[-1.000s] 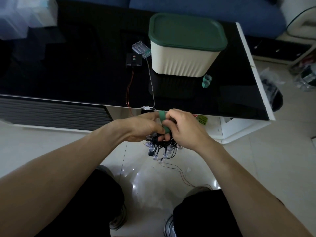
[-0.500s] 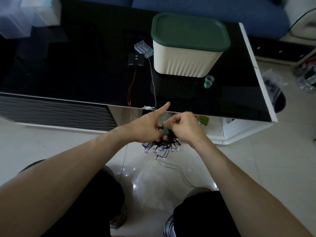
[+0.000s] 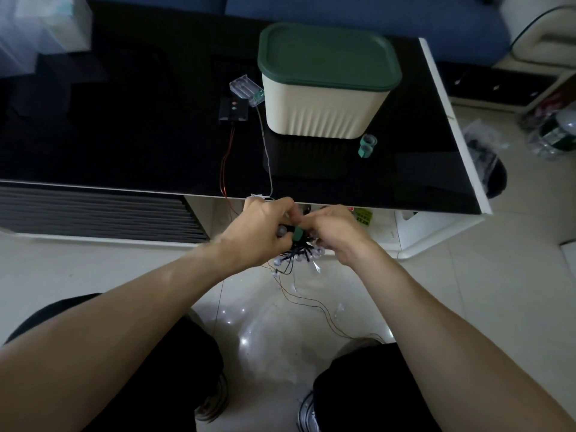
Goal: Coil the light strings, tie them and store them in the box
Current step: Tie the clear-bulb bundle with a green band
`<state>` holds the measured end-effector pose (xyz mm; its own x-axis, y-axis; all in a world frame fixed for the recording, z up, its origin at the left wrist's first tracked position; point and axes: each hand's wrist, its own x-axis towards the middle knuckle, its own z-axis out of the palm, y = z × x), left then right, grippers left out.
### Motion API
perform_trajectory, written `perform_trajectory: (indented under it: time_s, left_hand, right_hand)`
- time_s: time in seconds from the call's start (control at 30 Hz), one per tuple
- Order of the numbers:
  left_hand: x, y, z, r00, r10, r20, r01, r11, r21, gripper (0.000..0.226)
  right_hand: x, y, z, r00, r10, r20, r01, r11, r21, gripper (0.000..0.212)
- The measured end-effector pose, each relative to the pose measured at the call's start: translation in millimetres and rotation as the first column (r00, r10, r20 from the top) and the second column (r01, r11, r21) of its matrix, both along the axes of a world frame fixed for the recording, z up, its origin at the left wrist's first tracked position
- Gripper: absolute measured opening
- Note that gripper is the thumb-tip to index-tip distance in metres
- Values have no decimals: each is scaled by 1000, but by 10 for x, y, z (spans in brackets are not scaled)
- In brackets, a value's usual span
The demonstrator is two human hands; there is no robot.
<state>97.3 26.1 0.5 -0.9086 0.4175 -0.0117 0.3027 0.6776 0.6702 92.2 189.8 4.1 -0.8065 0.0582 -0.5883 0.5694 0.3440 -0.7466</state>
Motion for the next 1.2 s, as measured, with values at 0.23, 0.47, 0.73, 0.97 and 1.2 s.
perform_trajectory:
  time_s: [0.23, 0.47, 0.73, 0.97, 1.2]
  left_hand:
    - [-8, -3, 38, 979, 41, 201, -27, 997, -74, 22]
    - [-132, -58, 77, 926, 117, 359, -151, 986, 67, 20]
    - [-112, -74, 160, 876, 135, 464, -252, 947, 201, 14]
    - [-113, -24, 212, 920, -9, 393, -10, 999, 45, 13]
    - [-137, -84, 241, 895, -75, 440, 72, 997, 24, 14]
  right_hand:
    - [34, -43, -91, 997, -60, 45, 59, 998, 7, 18]
    - [22, 20, 73, 953, 133, -271, -119, 991, 69, 1]
    - [94, 95, 114, 760, 502, -413, -329, 845, 421, 37]
    - [111, 87, 184, 700, 679, -221, -507, 691, 516, 47]
    - [83, 77, 211, 725, 671, -156, -563, 707, 427, 46]
